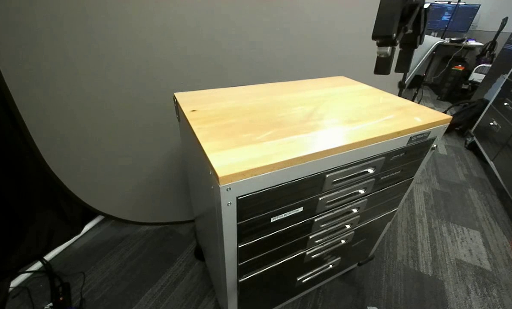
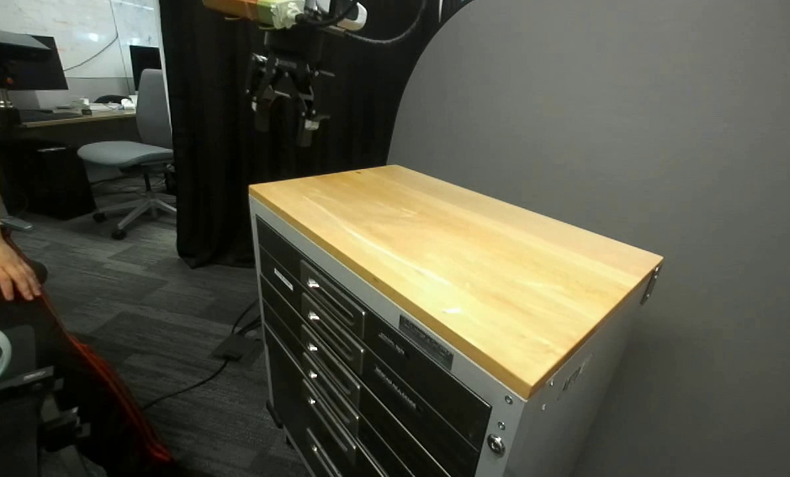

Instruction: Put the screwdriver in the topmost drawer then close it

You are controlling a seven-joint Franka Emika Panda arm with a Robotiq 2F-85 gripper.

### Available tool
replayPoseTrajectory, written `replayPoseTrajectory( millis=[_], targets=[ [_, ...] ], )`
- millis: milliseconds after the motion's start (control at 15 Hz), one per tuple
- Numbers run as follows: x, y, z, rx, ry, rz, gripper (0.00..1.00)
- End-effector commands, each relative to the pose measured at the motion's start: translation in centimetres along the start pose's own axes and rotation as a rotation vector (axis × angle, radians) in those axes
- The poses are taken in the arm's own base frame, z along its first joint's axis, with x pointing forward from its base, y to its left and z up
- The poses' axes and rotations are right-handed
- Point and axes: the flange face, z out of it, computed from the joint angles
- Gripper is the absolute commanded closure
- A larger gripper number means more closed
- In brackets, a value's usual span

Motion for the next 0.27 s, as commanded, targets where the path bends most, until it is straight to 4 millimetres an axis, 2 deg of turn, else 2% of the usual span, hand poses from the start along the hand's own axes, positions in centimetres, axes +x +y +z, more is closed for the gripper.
replayPoseTrajectory(
  millis=[0,200],
  targets=[
    [0.22,0.02,0.03,0.001,-0.005,0.0,0.0],
    [0.54,0.09,0.52,0.004,-0.015,0.001,0.0]
  ],
)
